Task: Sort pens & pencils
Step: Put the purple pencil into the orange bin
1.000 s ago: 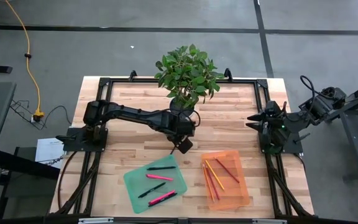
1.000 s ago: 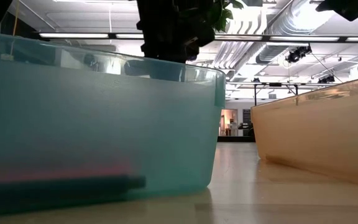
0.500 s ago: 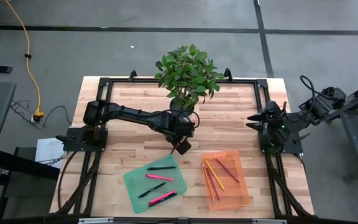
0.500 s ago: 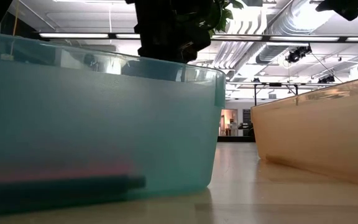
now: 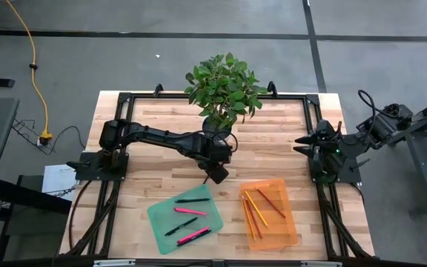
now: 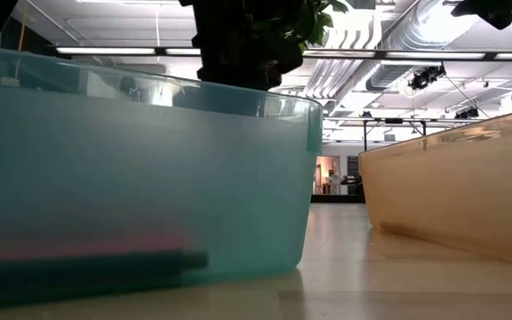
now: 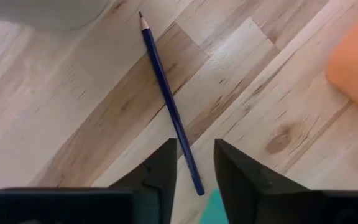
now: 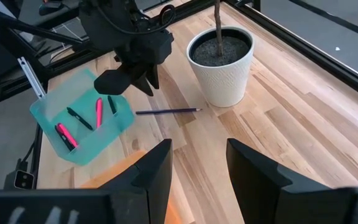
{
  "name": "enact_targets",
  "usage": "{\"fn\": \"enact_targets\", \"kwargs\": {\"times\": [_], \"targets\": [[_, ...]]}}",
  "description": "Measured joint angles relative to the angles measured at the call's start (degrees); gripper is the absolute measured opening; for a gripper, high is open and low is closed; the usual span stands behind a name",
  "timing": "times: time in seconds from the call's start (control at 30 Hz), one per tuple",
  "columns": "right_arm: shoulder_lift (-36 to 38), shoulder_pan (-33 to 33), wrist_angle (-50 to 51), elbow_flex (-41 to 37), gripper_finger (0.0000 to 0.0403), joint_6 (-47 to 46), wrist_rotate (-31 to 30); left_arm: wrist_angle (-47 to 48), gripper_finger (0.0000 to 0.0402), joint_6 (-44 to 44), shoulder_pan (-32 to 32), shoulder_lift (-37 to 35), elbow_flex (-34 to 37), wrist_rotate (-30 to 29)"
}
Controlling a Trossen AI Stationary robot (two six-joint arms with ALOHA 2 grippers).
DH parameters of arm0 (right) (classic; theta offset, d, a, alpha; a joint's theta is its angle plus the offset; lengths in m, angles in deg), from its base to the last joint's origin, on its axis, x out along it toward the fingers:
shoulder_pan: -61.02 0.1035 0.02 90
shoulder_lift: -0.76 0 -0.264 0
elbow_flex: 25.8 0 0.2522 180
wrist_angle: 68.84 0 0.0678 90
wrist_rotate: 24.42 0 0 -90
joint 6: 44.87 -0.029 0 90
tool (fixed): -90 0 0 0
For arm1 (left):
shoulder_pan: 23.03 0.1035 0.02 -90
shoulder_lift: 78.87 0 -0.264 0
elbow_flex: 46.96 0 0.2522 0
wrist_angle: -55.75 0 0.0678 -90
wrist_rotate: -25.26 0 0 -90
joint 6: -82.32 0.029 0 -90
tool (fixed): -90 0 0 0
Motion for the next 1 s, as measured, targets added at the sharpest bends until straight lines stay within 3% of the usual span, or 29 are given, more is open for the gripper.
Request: {"fn": "enact_targets", "kwargs": {"times": [0.2, 1.0], "targets": [[0.0, 0.0, 0.0, 0.0, 0.0144, 0.3, 0.0, 0.0, 0.011, -2.9, 0.3, 0.4, 0.0, 0.5], [0.0, 0.0, -0.2, 0.0, 0.0144, 0.3, -0.2, 1.0, 0.0084, -2.2, 0.2, 6.3, 0.0, 6.1]]}}
